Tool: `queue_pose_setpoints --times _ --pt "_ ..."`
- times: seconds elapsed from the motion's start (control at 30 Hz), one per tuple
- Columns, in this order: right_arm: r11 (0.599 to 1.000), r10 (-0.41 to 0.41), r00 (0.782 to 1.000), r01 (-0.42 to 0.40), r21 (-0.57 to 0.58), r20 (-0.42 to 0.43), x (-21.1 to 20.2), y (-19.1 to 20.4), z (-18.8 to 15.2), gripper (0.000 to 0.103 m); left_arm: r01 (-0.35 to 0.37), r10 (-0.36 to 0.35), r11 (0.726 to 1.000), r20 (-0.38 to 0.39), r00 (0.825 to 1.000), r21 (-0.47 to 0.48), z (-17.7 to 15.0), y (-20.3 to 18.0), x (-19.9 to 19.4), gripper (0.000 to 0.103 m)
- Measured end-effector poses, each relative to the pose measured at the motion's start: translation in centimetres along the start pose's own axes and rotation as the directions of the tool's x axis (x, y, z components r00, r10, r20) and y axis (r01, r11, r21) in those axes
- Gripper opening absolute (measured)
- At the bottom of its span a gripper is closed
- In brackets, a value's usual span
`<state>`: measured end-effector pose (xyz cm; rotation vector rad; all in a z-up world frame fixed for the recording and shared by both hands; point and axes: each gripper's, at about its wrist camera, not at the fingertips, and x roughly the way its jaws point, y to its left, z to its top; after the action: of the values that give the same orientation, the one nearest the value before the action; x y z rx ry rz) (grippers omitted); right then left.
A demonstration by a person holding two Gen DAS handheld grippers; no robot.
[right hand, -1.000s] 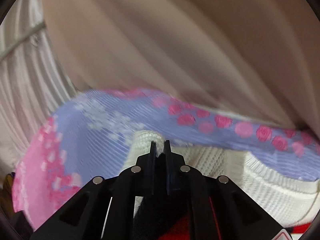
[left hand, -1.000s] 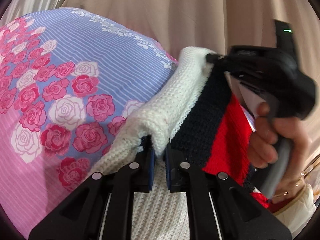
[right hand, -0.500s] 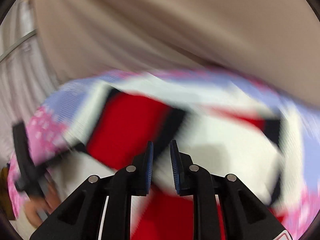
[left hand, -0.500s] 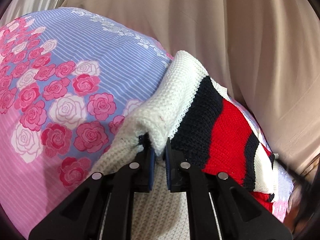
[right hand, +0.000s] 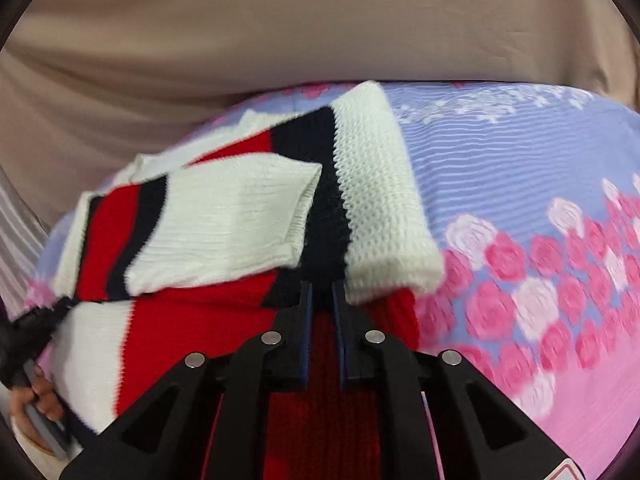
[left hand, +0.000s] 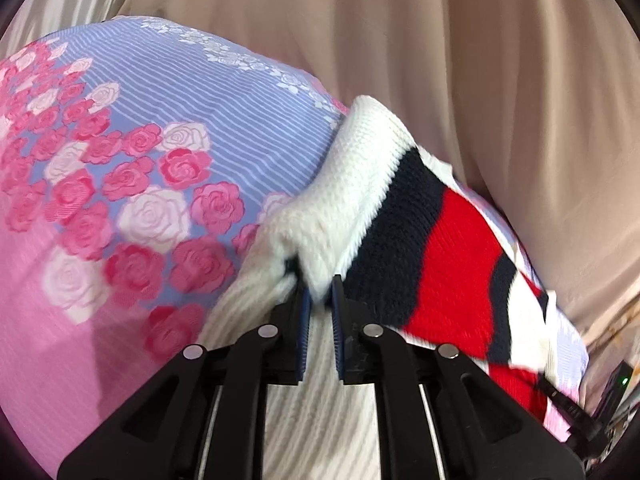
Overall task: Fold small clothes
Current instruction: 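Grasp the sweater hem with both grippers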
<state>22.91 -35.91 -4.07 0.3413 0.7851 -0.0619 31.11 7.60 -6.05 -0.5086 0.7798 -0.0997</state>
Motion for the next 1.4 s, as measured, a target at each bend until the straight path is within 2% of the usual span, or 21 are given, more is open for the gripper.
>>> queue_pose_setpoints --times 0.03,0.07,0.1,0.17,0.27,0.43,0.53,0.57,0.63,0.67,0.73,0.77,0.83,0.9,0.93,0.97,1.03,1.1,1.2,1.3,1.4 --pt "1.000 0.003 1.000 -0.003 0.003 0.017 -1.5 0.0 -0.5 0.019 -0.003 0.003 1.000 -0.016 1.000 0.010 -0.3 0.0 -0.9 0.015" --pt "1.000 0.006 0.999 -0.006 0.003 0.037 -3.4 -0.2 -1.3 0.029 -0.001 0.002 1.000 -0.038 0.999 0.021 -0.9 0.2 -2.3 0.029" --pt "1.000 0.005 0.999 -0.005 0.008 0.055 -5.2 -0.6 -2.2 0.036 0.008 -0.007 0.999 -0.055 0.998 0.031 -1.4 0.4 -3.6 0.052" --pt "1.000 0.009 0.997 -0.010 0.010 0.077 -8.6 -1.4 -4.9 0.057 0.022 -0.018 0.999 -0.077 0.997 0.045 -3.0 1.4 -6.7 0.074" --pt "1.000 0.017 0.998 -0.017 0.006 0.054 -12.5 -3.2 -10.0 0.068 0.024 -0.014 0.996 -0.126 0.992 0.080 -5.7 3.6 -11.4 0.080" --pt "0.998 0.051 0.997 -0.049 0.034 -0.057 -15.6 -5.0 -19.4 0.071 0.102 -0.092 0.994 -0.218 0.972 0.039 -10.9 6.5 -15.9 0.083" --pt "0.991 0.119 0.989 -0.112 0.076 -0.088 -16.1 -4.7 -22.8 0.071 0.152 -0.154 0.988 -0.283 0.947 -0.027 -14.2 7.3 -16.2 0.083" --pt "0.986 0.152 0.984 -0.145 0.088 -0.090 -16.1 -4.5 -23.6 0.071 0.159 -0.159 0.987 -0.244 0.957 -0.020 -15.0 7.2 -16.8 0.083" --pt "0.980 0.178 0.982 -0.171 0.098 -0.068 -16.1 -4.0 -24.3 0.074 0.146 -0.140 0.989 -0.234 0.962 0.010 -15.7 6.6 -16.8 0.083" --pt "0.980 0.183 0.981 -0.177 0.092 -0.061 -16.2 -3.7 -24.3 0.074 0.149 -0.140 0.989 -0.233 0.962 0.022 -16.0 6.1 -16.8 0.082" --pt "0.971 0.225 0.973 -0.219 0.101 -0.057 -15.7 -3.1 -24.1 0.074 0.204 -0.197 0.979 -0.255 0.947 0.001 -16.2 5.5 -16.2 0.077" --pt "0.965 0.245 0.968 -0.238 0.107 -0.052 -15.4 -2.7 -23.9 0.074 0.208 -0.202 0.978 -0.248 0.947 -0.002 -16.2 5.2 -15.9 0.074" --pt "0.963 0.250 0.967 -0.244 0.113 -0.042 -14.8 -2.2 -23.4 0.074 0.210 -0.201 0.978 -0.249 0.947 0.011 -16.0 4.6 -15.2 0.052" --pt "0.965 0.240 0.970 -0.235 0.117 -0.032 -14.2 -1.7 -22.6 0.057 0.226 -0.224 0.974 -0.273 0.936 -0.022 -15.8 4.7 -14.5 0.013" --pt "0.967 0.229 0.973 -0.223 0.127 -0.038 -13.9 -1.6 -22.4 0.026 0.239 -0.240 0.970 -0.276 0.931 -0.037 -15.7 4.8 -14.5 0.007" --pt "0.965 0.231 0.971 -0.221 0.143 -0.057 -13.5 -1.6 -22.1 0.008 0.251 -0.252 0.967 -0.263 0.931 -0.039 -15.4 4.8 -14.9 0.007" --pt "0.961 0.234 0.972 -0.227 0.158 -0.021 -14.6 -1.7 -22.1 0.008 0.265 -0.264 0.964 -0.225 0.938 -0.027 -15.0 4.7 -16.8 0.006" --pt "0.968 0.228 0.973 -0.232 0.096 0.047 -18.0 -1.2 -22.3 0.007 0.293 -0.287 0.956 -0.179 0.941 0.006 -14.8 4.4 -19.9 0.005" --pt "0.970 0.241 0.966 -0.244 0.023 0.095 -23.5 -0.8 -23.2 0.006 0.321 -0.310 0.945 -0.135 0.941 0.068 -15.3 4.2 -24.6 0.005" --pt "0.972 0.232 0.968 -0.227 -0.065 0.099 -28.7 -0.4 -25.1 0.006 0.361 -0.348 0.924 -0.119 0.930 0.126 -16.9 4.6 -30.0 0.005" --pt "0.951 0.276 0.953 -0.251 -0.183 0.128 -34.6 -0.1 -27.5 0.006 0.431 -0.419 0.883 -0.099 0.903 0.188 -18.9 5.0 -36.2 0.005"
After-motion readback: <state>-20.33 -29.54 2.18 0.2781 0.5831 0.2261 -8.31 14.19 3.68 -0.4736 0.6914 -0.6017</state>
